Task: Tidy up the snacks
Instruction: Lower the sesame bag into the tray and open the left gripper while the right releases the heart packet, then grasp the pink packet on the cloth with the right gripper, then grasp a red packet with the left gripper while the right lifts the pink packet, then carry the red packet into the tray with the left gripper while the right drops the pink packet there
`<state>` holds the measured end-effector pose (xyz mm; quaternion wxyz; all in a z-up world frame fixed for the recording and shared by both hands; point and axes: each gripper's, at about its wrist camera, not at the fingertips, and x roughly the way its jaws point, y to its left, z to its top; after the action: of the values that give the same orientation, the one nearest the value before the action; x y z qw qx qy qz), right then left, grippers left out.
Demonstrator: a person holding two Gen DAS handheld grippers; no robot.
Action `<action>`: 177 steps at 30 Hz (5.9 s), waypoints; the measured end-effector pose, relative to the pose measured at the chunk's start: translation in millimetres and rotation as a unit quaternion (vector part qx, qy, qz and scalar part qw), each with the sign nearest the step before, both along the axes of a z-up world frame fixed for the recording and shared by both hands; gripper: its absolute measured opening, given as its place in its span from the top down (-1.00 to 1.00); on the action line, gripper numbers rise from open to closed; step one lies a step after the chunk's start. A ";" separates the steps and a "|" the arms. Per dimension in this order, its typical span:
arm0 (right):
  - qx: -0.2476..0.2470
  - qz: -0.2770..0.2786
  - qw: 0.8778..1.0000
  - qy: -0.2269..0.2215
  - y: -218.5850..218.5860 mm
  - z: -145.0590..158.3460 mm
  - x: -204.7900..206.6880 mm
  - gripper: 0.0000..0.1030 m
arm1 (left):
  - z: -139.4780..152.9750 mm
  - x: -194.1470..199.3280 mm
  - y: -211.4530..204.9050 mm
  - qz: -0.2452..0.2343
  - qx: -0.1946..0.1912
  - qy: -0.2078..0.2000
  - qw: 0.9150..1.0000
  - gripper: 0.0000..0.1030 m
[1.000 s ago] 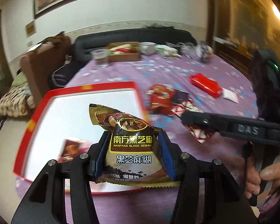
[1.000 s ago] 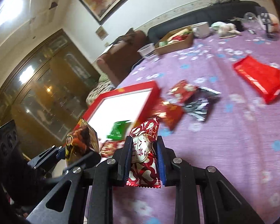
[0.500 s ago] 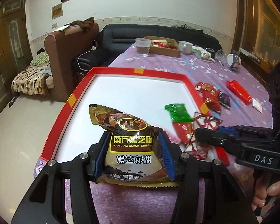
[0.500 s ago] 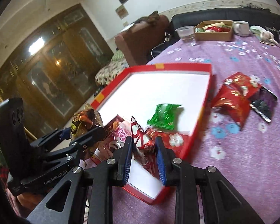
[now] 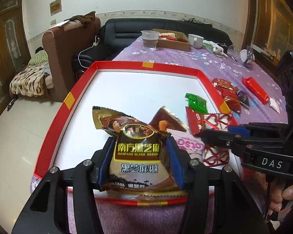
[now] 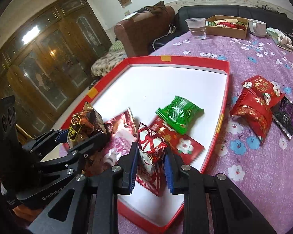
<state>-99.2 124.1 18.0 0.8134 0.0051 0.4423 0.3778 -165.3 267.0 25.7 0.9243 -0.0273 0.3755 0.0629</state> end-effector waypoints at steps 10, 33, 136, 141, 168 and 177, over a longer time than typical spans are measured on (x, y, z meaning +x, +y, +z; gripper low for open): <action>-0.012 0.010 1.000 -0.025 11.5 -3.6 13.2 0.29 | -9.6 20.9 3.5 0.010 0.006 0.016 1.000 -0.15; 0.198 -0.026 0.979 -0.030 -63.7 24.4 16.4 -0.66 | -17.0 29.5 15.4 0.054 0.016 0.030 0.998 -1.00; -0.086 -0.455 0.886 -0.025 -314.7 -10.9 110.2 -0.08 | -9.9 132.7 -197.5 -0.296 0.116 0.119 0.941 0.07; -0.098 -0.446 0.889 -0.026 -309.5 -10.4 111.5 0.44 | -7.5 114.4 -197.7 -0.288 0.090 0.110 0.947 0.12; 0.235 -0.360 0.892 0.140 -341.1 -30.6 75.8 0.71 | 48.7 8.9 -153.2 -0.256 -0.042 0.003 0.966 0.13; 0.200 -0.249 0.943 0.093 -231.2 19.8 65.7 0.72 | 58.1 0.2 -91.4 -0.183 -0.043 -0.024 0.982 0.13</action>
<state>-33.5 -107.1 37.8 0.8190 0.3129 0.4155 0.2423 -165.2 175.6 83.8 0.9270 0.0007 0.3540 -0.1238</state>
